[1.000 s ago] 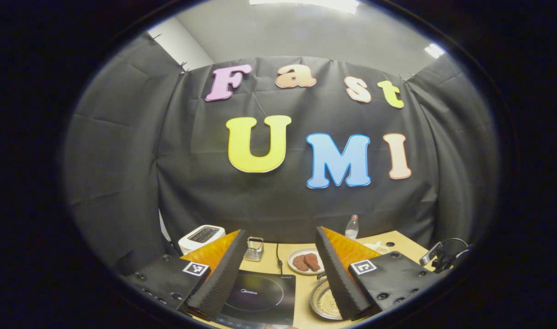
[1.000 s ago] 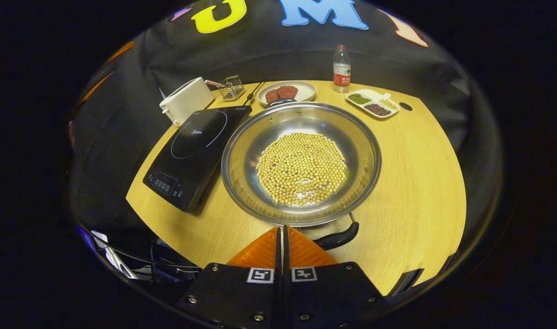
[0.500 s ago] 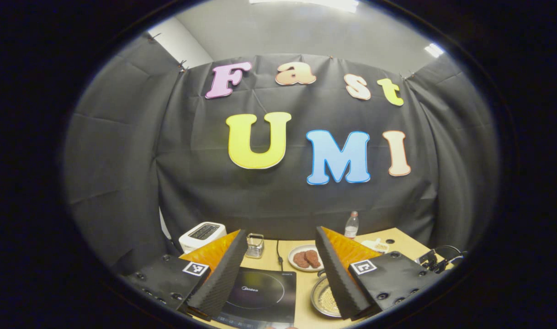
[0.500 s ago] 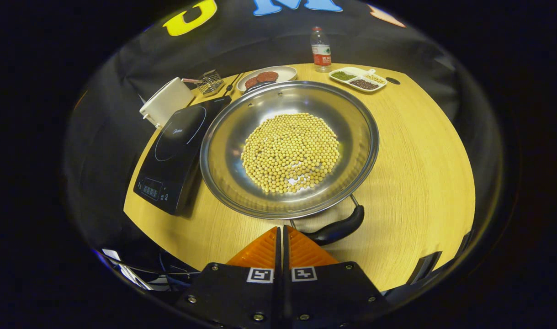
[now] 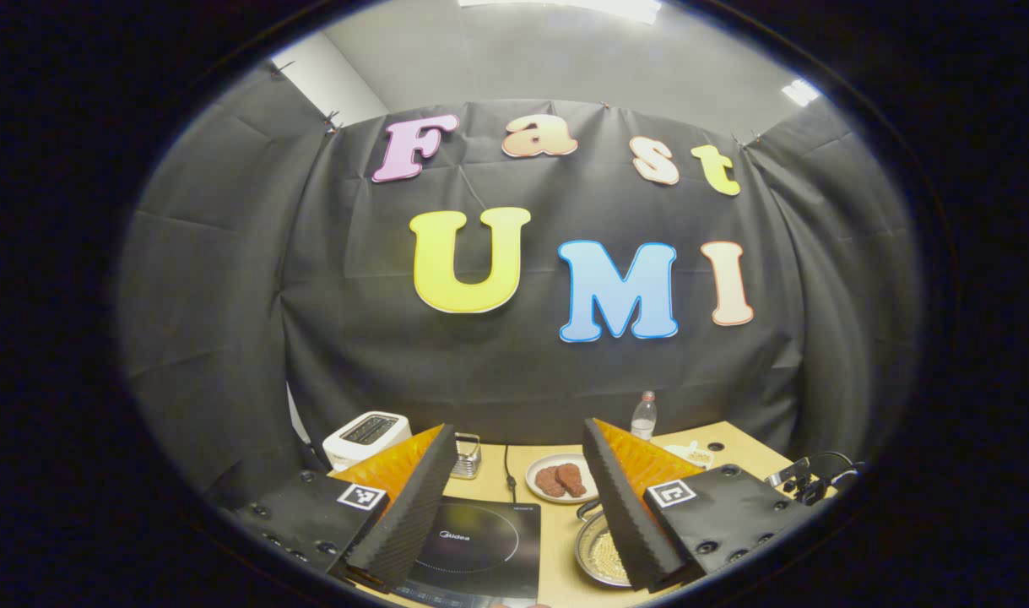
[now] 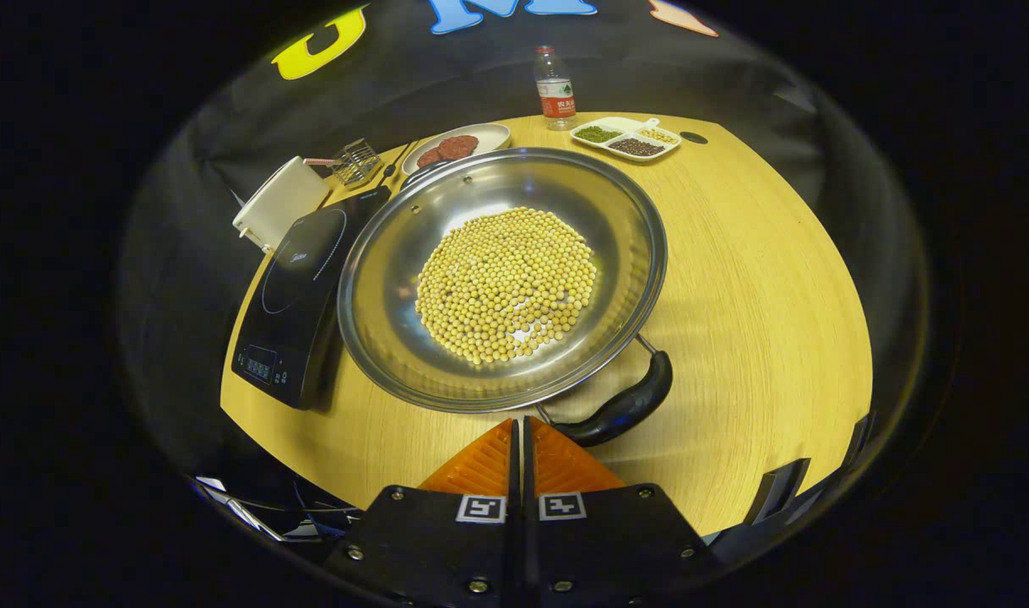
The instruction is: First push the handle of the pot to place it horizontally, then grasp the pot with both hands and set it on the induction cooktop.
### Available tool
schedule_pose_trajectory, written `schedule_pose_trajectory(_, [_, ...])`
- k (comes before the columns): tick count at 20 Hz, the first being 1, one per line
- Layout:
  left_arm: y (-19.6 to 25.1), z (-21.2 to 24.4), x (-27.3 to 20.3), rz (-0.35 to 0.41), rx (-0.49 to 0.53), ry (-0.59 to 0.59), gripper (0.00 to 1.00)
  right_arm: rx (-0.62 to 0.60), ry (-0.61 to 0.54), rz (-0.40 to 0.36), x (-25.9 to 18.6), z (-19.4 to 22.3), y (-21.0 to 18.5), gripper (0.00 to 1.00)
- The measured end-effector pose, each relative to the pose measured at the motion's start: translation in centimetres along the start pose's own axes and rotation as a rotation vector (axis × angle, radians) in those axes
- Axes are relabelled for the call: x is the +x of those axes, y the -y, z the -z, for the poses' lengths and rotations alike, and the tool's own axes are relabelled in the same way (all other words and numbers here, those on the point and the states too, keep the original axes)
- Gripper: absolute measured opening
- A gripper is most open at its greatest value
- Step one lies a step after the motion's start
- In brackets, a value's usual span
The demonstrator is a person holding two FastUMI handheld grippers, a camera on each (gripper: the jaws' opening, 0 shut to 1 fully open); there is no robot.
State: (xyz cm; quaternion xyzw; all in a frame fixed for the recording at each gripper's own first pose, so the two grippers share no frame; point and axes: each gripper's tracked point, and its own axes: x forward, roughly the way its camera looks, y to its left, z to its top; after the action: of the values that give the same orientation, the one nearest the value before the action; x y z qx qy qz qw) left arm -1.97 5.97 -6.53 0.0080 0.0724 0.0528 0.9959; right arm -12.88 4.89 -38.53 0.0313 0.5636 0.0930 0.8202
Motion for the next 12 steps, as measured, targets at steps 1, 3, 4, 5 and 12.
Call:
schedule_pose_trajectory(1, [0.0,0.0,0.0,0.001,0.000,0.000,0.95,0.007,0.002,0.008,0.1,-0.2,0.4,0.00])
schedule_pose_trajectory(3, [0.2,0.2,0.0,0.005,0.002,-0.004,0.95,0.003,0.003,0.032,0.2,-0.1,1.2,0.00])
schedule_pose_trajectory(4, [0.3,0.2,0.2,0.007,0.004,-0.005,0.95,0.001,0.005,0.044,0.3,-0.3,1.7,0.00])
schedule_pose_trajectory(5, [0.3,0.1,0.2,0.007,0.007,-0.005,0.95,0.006,0.007,0.051,0.3,-0.4,2.0,0.00])
schedule_pose_trajectory(12, [1.1,0.0,0.6,0.010,0.002,-0.004,0.95,0.076,0.007,0.071,0.7,-1.3,3.8,0.00])
